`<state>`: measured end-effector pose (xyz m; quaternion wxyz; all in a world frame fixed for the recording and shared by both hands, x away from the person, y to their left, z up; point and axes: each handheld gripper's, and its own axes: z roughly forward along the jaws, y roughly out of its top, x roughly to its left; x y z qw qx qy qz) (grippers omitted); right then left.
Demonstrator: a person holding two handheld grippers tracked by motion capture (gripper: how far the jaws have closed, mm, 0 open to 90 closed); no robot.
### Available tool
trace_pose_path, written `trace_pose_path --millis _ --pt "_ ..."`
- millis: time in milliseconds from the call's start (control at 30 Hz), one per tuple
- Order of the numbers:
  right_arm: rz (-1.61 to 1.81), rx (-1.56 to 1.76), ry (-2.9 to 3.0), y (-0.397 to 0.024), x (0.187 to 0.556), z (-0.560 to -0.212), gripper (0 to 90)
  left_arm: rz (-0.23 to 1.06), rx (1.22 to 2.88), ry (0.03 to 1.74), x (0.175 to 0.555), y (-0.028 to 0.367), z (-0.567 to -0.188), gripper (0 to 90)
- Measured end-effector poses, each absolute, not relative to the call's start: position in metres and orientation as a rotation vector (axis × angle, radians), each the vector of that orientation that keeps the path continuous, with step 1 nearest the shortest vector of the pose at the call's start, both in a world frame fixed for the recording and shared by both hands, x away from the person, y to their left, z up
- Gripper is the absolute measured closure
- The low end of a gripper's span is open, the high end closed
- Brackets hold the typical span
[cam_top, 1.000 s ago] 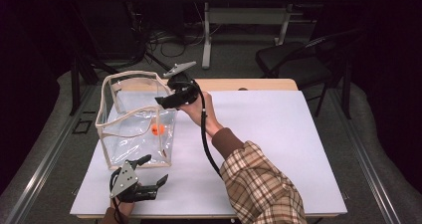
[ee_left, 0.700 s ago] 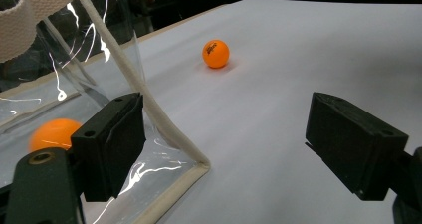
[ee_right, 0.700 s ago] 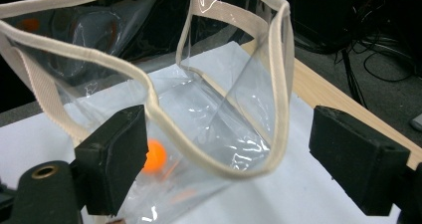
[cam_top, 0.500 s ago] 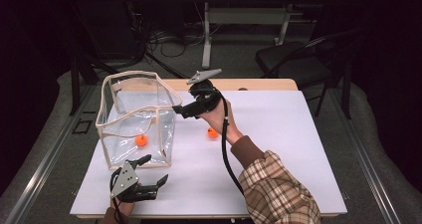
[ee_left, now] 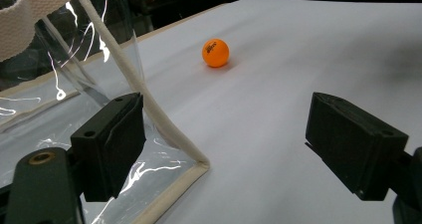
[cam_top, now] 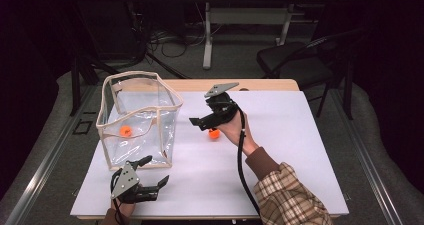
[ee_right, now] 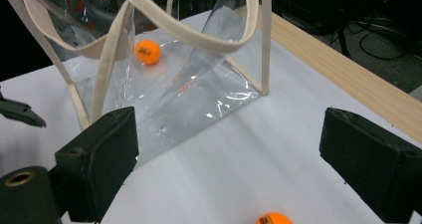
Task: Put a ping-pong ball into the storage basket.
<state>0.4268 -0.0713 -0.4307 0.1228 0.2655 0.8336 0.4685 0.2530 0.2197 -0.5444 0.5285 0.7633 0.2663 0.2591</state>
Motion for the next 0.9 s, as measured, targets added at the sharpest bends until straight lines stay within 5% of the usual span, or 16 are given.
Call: trace_pose_path --millis 900 --pt "1.311 0.831 2.462 -0.106 0.406 -0.484 3.8 0.621 1.826 0.640 0.253 0.221 -0.545 15.8"
